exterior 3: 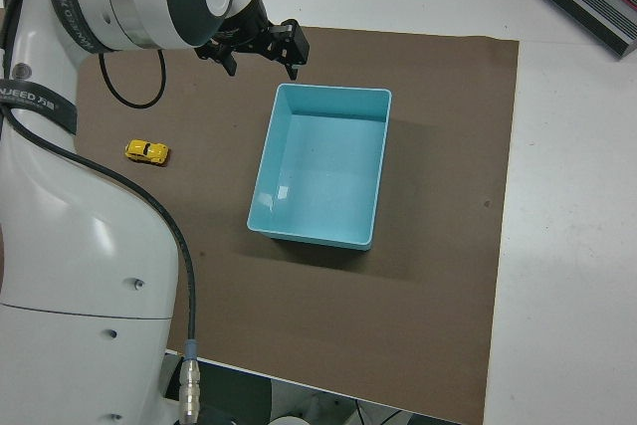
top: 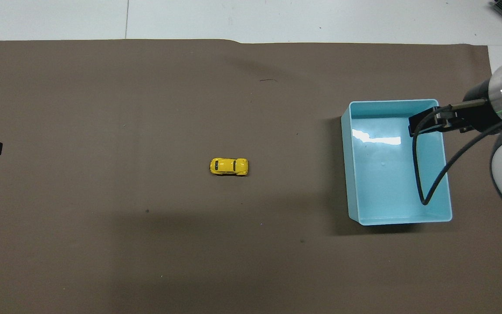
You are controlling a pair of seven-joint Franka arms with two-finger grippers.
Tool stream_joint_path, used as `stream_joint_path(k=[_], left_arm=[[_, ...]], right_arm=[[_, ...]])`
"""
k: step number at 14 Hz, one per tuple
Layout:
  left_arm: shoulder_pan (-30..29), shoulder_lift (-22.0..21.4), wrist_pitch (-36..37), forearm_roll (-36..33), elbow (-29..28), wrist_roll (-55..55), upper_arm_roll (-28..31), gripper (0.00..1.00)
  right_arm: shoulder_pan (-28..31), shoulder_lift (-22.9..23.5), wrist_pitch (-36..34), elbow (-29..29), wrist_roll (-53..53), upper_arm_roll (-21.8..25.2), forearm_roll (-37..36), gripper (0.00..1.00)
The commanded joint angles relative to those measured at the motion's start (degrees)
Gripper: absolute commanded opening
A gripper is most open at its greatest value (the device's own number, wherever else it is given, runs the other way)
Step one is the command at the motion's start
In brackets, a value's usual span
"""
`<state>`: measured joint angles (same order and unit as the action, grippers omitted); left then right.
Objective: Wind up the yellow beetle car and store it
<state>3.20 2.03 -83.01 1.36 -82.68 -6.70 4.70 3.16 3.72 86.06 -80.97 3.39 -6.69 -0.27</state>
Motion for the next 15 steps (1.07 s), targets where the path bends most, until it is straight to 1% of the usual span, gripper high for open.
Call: stream_joint_path(k=[1,4,7,11,13,15], left_arm=[[-0.39,0.0,1.71,-0.4,0.68,-0.86,-0.21,1.0],[-0.39,-0.27,1.62,-0.4,0.42,-0.77,-0.21,1.0],[0.05,-0.18,1.36,-0.4,0.15,-0.86,-0.3,1.0],[0.84,0.96,0.31,-0.49,-0.2,-3.84,-0.91,1.0],[3.29,1.75,-1.8,-0.4,-0.29,-4.72,-0.92,1.0],[5.58,2.37,-4.25,-0.4,-0.55,-6.82,-0.92,1.0]], right_arm=[[0.71,-0.9,-0.72,-0.06,0.48,-0.25,1.15,1.0],[0.0,-2.39,-0.81,-0.24,1.0,0.01,0.97,1.0],[0.0,-2.66,-2.3,-0.15,1.09,0.1,0.88,1.0],[-1.84,-3.19,-1.25,-0.24,1.18,0.18,1.06,1.0],[-0.71,-4.24,-1.51,-0.85,0.83,0.53,1.85,1.0],[-0.44,-4.33,-1.25,-1.03,0.83,0.89,1.85,1.0]])
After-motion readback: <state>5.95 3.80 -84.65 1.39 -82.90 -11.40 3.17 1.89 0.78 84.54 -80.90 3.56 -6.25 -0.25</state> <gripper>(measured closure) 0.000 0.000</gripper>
